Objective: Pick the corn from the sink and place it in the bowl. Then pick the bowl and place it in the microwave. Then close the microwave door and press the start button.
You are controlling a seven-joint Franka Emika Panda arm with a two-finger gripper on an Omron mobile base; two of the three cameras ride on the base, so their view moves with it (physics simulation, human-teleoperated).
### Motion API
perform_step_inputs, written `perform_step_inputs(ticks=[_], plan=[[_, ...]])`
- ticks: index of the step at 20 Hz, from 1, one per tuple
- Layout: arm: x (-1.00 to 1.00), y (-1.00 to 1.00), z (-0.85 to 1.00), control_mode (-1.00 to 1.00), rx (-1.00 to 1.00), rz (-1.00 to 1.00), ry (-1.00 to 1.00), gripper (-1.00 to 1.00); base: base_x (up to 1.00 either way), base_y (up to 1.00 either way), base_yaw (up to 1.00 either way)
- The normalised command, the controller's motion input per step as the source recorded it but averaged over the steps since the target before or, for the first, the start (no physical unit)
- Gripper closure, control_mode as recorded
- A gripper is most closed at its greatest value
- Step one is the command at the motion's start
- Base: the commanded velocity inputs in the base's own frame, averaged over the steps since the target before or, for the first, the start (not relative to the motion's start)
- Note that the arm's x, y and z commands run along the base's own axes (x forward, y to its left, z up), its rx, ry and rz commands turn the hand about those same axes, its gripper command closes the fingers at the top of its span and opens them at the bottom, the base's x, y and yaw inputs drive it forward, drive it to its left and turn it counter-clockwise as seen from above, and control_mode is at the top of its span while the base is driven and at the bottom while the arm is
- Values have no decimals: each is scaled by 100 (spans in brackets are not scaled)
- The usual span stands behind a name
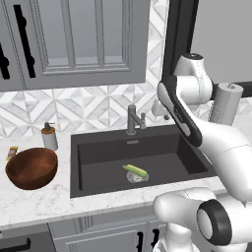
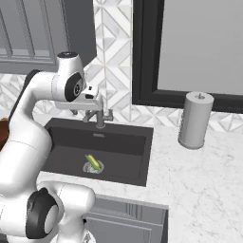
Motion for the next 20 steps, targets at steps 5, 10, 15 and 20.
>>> perform_step_inputs(ticks=[5, 10, 15, 20], plan=[[-39, 1, -18, -100, 0, 0, 1, -100, 0, 0, 0], [-44, 67, -93, -100, -4, -1, 16, -100, 0, 0, 0], [25, 90, -99, -100, -25, -6, 42, -100, 0, 0, 0], [60, 50, -73, -100, -26, -5, 18, -100, 0, 0, 0]])
